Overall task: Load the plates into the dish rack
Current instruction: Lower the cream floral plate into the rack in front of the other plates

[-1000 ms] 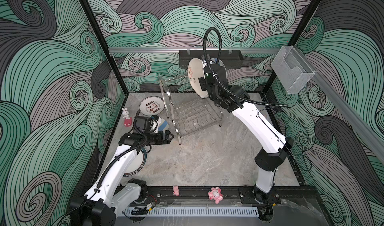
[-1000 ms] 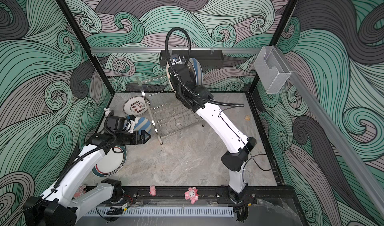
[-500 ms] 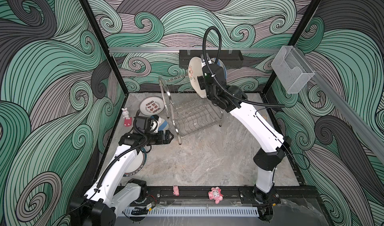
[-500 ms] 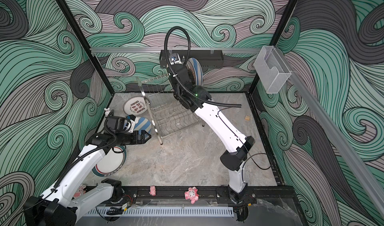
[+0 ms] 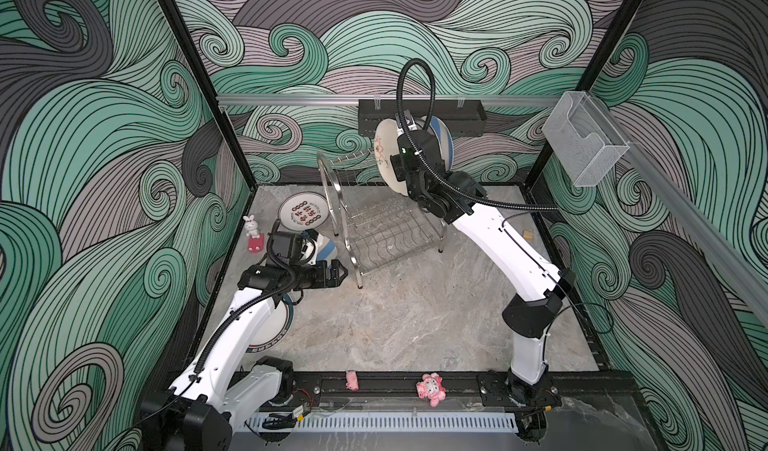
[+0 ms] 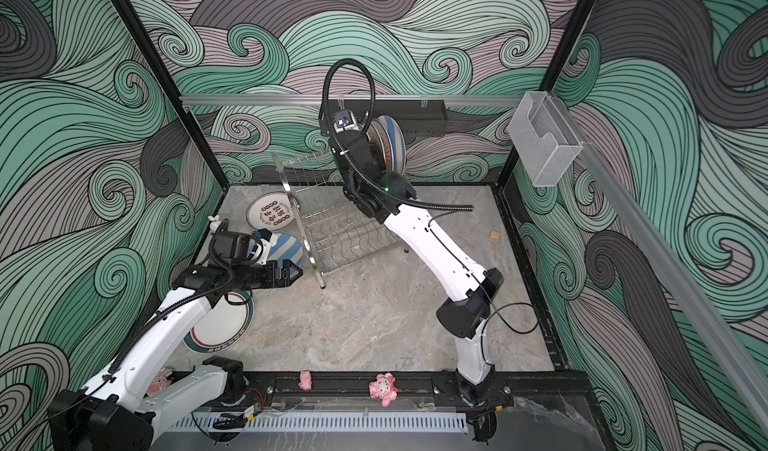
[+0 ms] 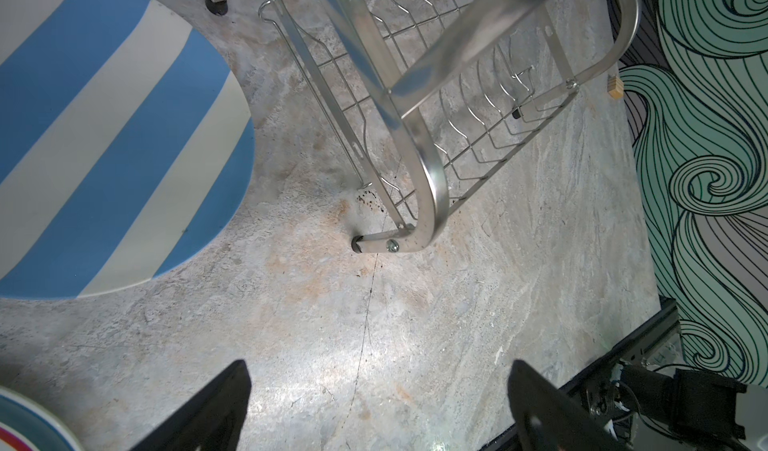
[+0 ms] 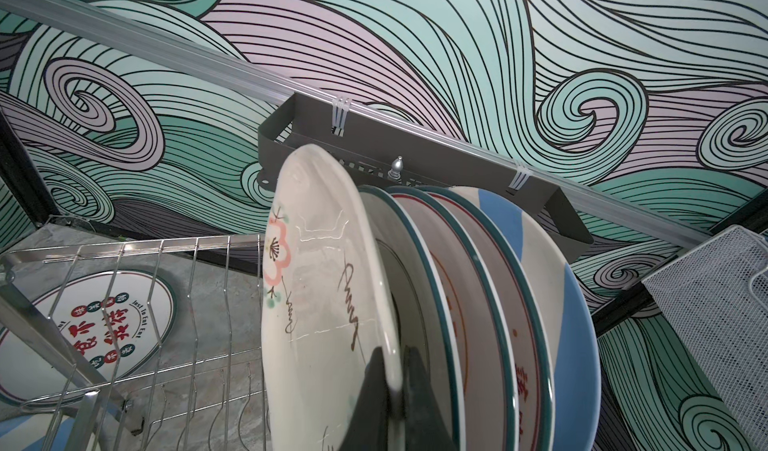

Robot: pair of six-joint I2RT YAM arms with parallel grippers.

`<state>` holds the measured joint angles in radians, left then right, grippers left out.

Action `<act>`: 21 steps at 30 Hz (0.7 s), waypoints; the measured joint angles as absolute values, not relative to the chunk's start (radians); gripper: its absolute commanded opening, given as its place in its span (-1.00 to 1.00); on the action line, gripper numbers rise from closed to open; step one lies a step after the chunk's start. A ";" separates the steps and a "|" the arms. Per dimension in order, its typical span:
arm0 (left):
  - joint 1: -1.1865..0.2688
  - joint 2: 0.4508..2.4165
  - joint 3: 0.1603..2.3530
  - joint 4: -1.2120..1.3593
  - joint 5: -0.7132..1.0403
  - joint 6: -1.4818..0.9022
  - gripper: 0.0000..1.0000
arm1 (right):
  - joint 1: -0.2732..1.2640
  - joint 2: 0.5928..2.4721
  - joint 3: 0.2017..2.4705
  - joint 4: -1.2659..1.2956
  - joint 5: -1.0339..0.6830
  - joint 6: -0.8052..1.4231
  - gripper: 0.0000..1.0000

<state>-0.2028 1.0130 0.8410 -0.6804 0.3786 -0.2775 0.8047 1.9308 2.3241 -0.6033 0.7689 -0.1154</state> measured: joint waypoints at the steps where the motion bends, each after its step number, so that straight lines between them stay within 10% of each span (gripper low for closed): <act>1: -0.202 1.013 0.841 -0.680 0.379 -0.278 0.97 | 0.805 1.930 2.313 -0.598 0.769 -0.114 -1.00; 21: -0.197 1.013 0.841 -0.680 0.379 -0.278 0.97 | 0.802 1.874 2.211 -0.514 0.758 -0.091 -0.40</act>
